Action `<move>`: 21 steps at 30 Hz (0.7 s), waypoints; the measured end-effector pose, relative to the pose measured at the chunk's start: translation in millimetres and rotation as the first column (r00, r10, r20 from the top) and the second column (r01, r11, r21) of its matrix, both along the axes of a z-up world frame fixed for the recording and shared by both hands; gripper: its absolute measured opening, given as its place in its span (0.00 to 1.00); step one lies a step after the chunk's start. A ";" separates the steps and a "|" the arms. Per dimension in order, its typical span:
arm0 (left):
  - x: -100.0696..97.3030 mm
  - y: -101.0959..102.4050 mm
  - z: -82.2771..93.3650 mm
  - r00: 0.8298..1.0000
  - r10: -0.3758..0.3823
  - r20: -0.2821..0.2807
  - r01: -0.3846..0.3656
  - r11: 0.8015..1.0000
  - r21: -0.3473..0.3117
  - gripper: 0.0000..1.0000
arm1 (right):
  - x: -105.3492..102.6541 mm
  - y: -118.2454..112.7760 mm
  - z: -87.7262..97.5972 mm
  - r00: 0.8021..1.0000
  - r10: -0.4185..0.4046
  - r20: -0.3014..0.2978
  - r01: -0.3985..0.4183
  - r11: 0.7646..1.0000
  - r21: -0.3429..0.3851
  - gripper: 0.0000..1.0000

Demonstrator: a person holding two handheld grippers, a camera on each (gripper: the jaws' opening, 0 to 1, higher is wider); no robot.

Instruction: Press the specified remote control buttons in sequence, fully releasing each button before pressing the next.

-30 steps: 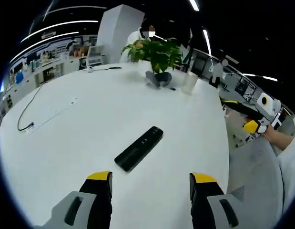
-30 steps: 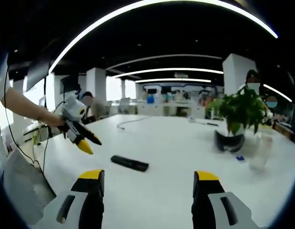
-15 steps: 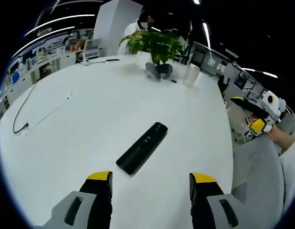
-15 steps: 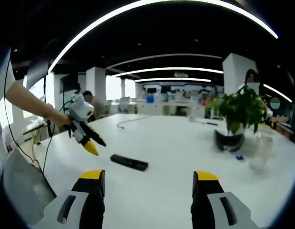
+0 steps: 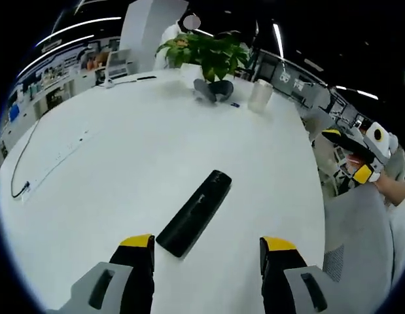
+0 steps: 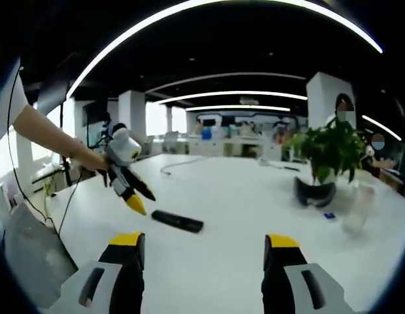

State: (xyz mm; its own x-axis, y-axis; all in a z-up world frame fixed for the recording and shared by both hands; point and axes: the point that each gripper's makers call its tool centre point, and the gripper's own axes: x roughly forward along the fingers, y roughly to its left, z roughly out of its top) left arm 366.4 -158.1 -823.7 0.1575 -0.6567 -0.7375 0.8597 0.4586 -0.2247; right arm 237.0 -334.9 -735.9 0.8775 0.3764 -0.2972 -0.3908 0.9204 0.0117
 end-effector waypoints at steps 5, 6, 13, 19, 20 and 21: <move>2.8 -10.2 -1.4 1.000 -0.026 -0.001 0.026 1.000 0.012 0.67 | 0.2 -1.7 -0.7 1.000 -0.007 -0.003 0.007 1.000 0.001 0.71; 3.7 -11.5 -1.7 1.000 -0.031 0.001 0.031 0.999 0.016 0.67 | 0.4 -1.8 -0.8 1.000 -0.008 -0.003 0.008 1.000 0.001 0.71; 10.4 -16.9 -9.4 0.998 -0.058 -0.014 0.058 0.997 0.052 0.67 | 0.8 -2.9 -1.3 1.000 -0.011 -0.005 0.011 1.000 0.003 0.70; 14.5 -18.6 -16.5 0.998 -0.063 -0.029 0.065 0.995 0.075 0.67 | 0.9 -3.1 -3.3 1.000 -0.012 -0.017 0.012 1.000 0.011 0.69; 14.1 -19.4 -16.9 0.997 -0.065 -0.034 0.068 0.995 0.078 0.67 | 1.0 -2.9 -3.6 1.000 -0.010 -0.019 0.010 1.000 0.011 0.69; 13.0 -20.3 -16.7 0.997 -0.071 -0.036 0.073 0.994 0.079 0.67 | 0.9 -2.1 -4.6 1.000 -0.006 -0.024 0.006 1.000 0.011 0.69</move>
State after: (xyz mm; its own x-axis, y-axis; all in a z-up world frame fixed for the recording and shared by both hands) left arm 379.4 -178.4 -840.4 0.0868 -0.6040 -0.7923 0.8839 0.4135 -0.2184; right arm 237.9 -337.0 -740.6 0.8724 0.3746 -0.3141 -0.3848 0.9224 0.0313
